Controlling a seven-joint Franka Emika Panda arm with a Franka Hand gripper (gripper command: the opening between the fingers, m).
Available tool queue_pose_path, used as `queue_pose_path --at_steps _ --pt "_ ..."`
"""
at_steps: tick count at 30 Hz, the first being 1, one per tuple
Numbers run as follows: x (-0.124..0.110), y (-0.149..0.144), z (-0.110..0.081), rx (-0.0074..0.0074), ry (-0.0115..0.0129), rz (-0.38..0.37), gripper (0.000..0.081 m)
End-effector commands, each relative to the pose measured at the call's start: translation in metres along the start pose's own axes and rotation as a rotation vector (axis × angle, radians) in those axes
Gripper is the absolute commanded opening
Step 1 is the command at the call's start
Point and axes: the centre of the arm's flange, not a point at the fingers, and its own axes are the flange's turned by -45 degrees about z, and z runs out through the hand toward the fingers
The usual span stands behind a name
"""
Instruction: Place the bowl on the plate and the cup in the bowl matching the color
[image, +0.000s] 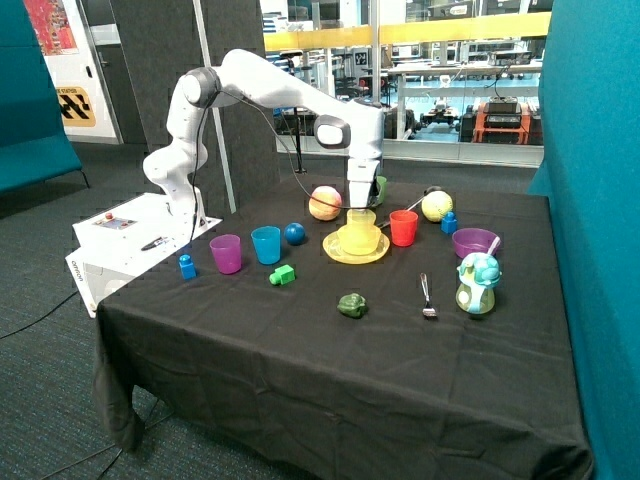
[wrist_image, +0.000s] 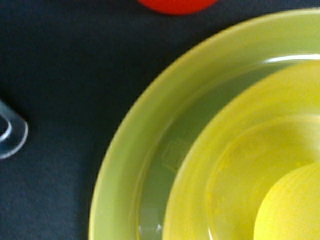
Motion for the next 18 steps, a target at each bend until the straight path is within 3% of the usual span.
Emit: queue_pose_path --at_steps 1,6,10,18 --pt "-0.013 0.004 0.006 -0.0041 0.0098 -0.010 0.0370" --pt "-0.016 0.005 0.005 -0.0041 0.0097 -0.013 0.0511" --pt "-0.018 0.005 0.004 -0.0041 0.0097 -0.020 0.0570" --pt "-0.024 0.010 0.007 -0.0041 0.0097 -0.016 0.0598"
